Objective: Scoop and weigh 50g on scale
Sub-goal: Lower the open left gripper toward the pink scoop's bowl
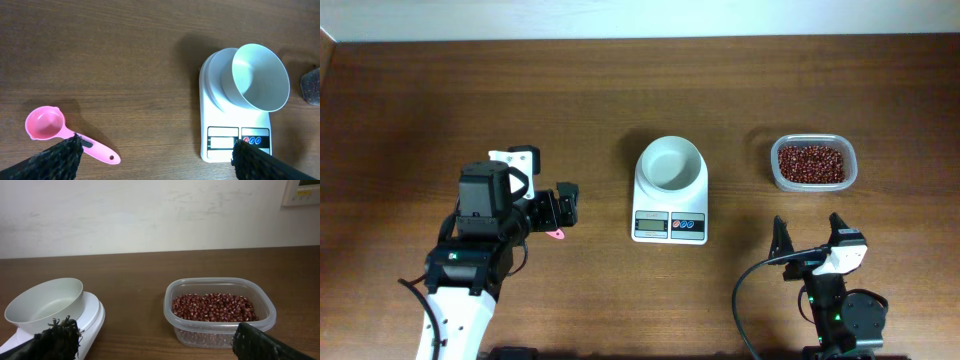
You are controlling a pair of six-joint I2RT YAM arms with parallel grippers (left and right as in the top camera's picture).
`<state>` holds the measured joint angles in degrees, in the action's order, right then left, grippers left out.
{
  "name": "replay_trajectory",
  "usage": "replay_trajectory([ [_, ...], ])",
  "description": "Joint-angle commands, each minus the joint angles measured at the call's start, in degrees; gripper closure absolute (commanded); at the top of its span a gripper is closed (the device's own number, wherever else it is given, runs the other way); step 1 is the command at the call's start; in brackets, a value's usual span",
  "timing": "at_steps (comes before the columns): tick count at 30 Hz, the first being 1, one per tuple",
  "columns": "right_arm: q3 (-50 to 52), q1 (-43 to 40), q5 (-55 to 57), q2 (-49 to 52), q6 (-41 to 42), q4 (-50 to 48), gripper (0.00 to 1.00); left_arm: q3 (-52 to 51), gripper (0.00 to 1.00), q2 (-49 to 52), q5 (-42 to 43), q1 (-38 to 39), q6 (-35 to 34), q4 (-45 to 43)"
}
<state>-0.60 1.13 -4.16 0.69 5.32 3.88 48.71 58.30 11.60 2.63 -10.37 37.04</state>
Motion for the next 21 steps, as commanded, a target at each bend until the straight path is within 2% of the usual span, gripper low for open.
replay_trajectory([
  [1,0.28,0.37,-0.28,-0.50,-0.44,0.26,0.01,1.01,0.02,0.13,-2.08,-0.28,-2.58,-0.33],
  [4,0.28,0.37,-0.28,-0.50,-0.44,0.26,0.01,1.03,0.01,0.13,-3.56,-0.28,-3.74,-0.24],
  [7,0.28,0.37,-0.28,-0.50,-0.46,0.26,0.01,1.07,0.01,0.13,-7.91,-0.31,-7.87,1.27],
  [15,0.28,0.37,-0.31,-0.50,-0.44,0.26,0.01,4.46,0.01,0.83,-23.43,-0.31,-20.15,10.25],
  [21,0.28,0.37,-0.28,-0.50,-0.46,0.26,0.01,13.55,0.01,9.22,-24.28,-2.97,-23.93,18.84],
])
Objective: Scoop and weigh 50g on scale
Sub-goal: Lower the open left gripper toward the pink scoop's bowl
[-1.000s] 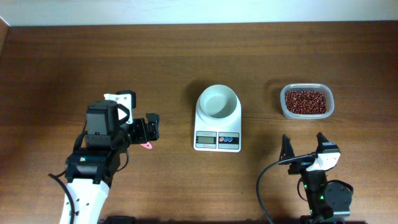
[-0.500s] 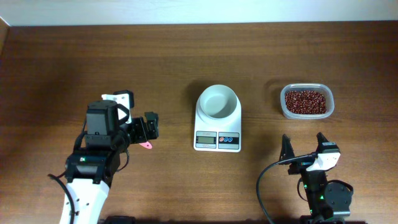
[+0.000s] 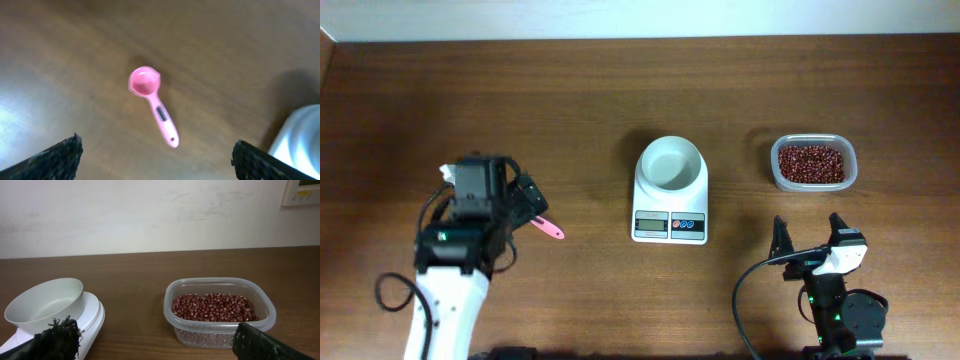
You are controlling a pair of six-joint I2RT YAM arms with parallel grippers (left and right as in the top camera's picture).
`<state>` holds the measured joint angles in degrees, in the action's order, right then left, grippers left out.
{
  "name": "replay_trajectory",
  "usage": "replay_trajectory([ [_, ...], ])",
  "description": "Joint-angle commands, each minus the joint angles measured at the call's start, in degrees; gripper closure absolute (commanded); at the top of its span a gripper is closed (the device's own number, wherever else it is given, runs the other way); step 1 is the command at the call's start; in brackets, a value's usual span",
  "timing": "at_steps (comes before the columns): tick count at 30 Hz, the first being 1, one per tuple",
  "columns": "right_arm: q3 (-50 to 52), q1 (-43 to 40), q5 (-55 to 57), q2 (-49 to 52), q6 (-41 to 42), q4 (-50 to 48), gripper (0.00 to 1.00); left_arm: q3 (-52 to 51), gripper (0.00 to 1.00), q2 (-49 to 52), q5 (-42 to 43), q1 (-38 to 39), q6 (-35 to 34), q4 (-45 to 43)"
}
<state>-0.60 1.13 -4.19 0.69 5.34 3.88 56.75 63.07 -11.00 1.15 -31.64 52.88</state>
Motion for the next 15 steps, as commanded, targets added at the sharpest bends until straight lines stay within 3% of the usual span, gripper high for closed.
replay_trajectory([
  [1,0.28,0.37,-0.28,-0.50,-0.46,0.26,0.01,7.45,0.01,6.27,-1.70,-1.86,-3.65,4.92],
  [5,0.28,0.37,-0.28,-0.50,-0.48,0.26,0.01,10.38,0.01,11.08,4.92,-3.96,-5.22,7.67],
  [12,0.28,0.37,-0.26,-0.50,-0.46,0.26,0.01,9.51,0.01,11.89,4.09,-6.43,-6.36,10.43],
  [15,0.28,0.37,-0.28,-0.50,-0.46,0.26,0.01,8.33,0.07,11.89,5.03,-8.15,-6.58,10.38],
])
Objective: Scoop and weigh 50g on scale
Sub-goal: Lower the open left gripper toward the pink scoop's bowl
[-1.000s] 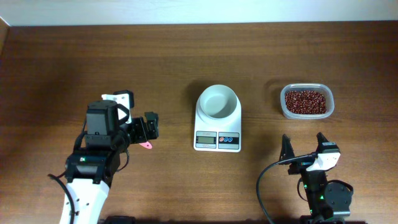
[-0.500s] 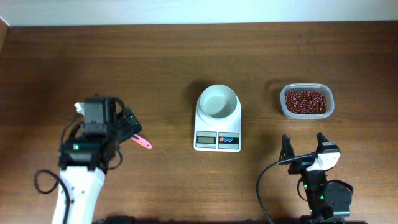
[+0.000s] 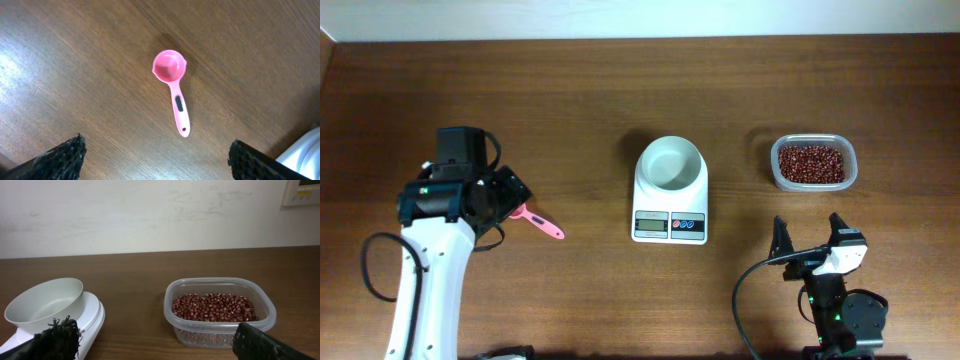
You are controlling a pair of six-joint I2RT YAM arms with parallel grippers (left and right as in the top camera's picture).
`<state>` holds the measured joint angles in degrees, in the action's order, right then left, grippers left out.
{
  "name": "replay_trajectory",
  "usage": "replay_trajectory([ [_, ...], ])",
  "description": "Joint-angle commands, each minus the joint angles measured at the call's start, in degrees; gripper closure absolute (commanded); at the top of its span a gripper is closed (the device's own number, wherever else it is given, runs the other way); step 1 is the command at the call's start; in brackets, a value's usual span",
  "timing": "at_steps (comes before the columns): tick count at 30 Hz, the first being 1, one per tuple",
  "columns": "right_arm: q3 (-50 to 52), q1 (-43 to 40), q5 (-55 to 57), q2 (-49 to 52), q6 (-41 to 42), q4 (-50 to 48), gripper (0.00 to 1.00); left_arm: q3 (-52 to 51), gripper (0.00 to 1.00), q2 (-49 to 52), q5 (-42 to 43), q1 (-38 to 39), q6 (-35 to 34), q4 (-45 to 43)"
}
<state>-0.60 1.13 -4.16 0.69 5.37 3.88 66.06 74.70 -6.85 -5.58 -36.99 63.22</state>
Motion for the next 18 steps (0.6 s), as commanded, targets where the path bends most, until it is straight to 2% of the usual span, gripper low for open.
replay_trajectory([
  [1,0.28,0.37,-0.28,-0.50,-0.48,0.26,0.01,-2.16,0.09,0.26,1.51,-1.79,-1.25,-0.42],
  [5,0.28,0.37,-0.28,-0.50,-0.50,0.26,0.01,-7.69,0.21,0.26,1.68,-1.84,-4.87,-2.82],
  [10,0.28,0.37,-0.28,-0.50,-0.48,0.26,0.01,-10.82,0.28,0.35,1.51,-1.84,-8.13,-9.60],
  [13,0.28,0.37,-0.28,-0.50,-0.48,0.26,0.01,-13.18,0.35,0.59,1.49,-1.84,-16.65,-13.62],
  [18,0.28,0.37,-0.28,-0.50,-0.48,0.26,0.01,-13.66,0.40,4.59,1.05,-1.84,-19.19,-15.89],
])
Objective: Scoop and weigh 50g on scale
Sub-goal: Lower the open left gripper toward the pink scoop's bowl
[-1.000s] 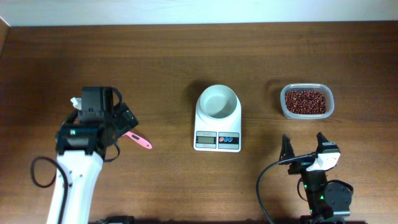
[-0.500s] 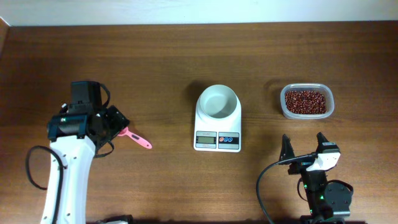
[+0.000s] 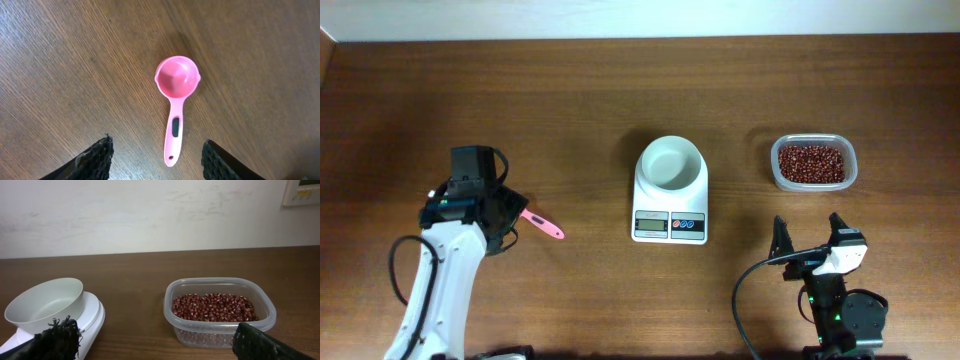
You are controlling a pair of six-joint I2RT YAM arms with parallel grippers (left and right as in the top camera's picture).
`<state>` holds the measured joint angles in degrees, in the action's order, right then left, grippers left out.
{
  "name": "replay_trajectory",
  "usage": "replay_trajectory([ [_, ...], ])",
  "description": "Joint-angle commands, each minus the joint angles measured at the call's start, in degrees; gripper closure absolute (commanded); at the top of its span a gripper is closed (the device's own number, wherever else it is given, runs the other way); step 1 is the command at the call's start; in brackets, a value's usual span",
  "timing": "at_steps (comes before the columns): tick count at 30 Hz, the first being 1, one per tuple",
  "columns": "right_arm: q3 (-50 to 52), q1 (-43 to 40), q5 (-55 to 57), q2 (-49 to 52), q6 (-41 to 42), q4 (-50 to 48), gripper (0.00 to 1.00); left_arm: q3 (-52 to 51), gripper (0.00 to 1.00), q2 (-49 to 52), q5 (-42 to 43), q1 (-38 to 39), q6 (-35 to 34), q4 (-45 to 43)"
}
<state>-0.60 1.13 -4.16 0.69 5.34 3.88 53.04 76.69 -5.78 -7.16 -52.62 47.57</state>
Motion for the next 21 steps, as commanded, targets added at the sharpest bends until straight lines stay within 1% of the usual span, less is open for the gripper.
replay_trajectory([
  [1,0.28,0.37,-0.31,-0.50,-0.46,0.26,0.01,-0.63,0.40,4.44,-0.02,-0.26,-3.61,-0.52],
  [3,0.28,0.37,-0.31,-0.50,-0.46,0.26,0.01,-0.63,0.40,6.97,-0.07,-0.26,-3.74,-0.90],
  [5,0.28,0.37,-0.28,-0.50,-0.46,0.26,0.01,-0.63,0.45,9.73,-0.02,-0.26,-3.74,-2.60],
  [7,0.28,0.37,-0.28,-0.50,-0.46,0.26,0.01,-0.63,0.46,12.22,-0.15,-0.28,-3.74,-4.61],
  [13,0.28,0.37,-0.31,-0.50,-0.46,0.26,0.01,-0.63,0.49,14.03,-2.25,-2.43,-3.74,-7.96],
  [16,0.28,0.37,-0.28,-0.50,-0.48,0.26,0.01,-0.63,0.55,15.50,-2.56,-2.43,-3.74,-10.64],
  [21,0.28,0.37,-0.31,-0.50,-0.46,0.26,0.01,-0.63,0.64,18.05,-1.95,-2.38,-3.74,-11.85],
])
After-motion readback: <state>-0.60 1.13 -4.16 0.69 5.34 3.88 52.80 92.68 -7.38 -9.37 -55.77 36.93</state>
